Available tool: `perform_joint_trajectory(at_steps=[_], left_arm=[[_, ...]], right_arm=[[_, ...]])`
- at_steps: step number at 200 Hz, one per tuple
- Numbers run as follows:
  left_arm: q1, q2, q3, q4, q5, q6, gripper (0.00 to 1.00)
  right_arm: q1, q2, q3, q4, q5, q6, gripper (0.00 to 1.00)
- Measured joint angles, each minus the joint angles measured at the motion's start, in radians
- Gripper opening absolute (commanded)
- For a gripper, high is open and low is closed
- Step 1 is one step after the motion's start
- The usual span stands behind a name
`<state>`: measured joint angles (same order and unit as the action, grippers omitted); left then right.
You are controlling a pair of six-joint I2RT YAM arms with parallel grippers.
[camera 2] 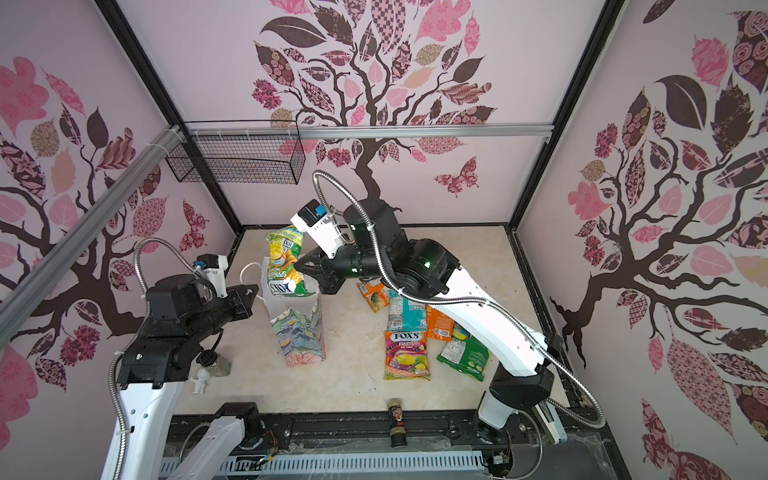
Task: Place the snacks into the paper bag
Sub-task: 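Carry the FOX'S packet over the bag opening with the right gripper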
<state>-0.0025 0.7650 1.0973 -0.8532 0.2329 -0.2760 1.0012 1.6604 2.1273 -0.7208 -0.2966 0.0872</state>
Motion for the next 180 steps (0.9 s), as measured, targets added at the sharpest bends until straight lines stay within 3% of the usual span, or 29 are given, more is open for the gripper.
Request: perform_joint_trajectory(at_steps=[59,110,180], left_arm=[[0.0,-0.002,0.0,0.0,0.0,0.001,0.03],[0.0,-0.002,0.0,0.0,0.0,0.008,0.0],[0.0,-0.003,0.0,-0.001,-0.003,0.012,0.0]], right_arm=[[0.03,0.092,0.048,-0.068,0.163,-0.021,0.0],[0.118,0.108,0.048,-0.076,0.393,-0.019,0.0],[0.134,0.135,-0.002,-0.018,0.521,-0.017,0.0]])
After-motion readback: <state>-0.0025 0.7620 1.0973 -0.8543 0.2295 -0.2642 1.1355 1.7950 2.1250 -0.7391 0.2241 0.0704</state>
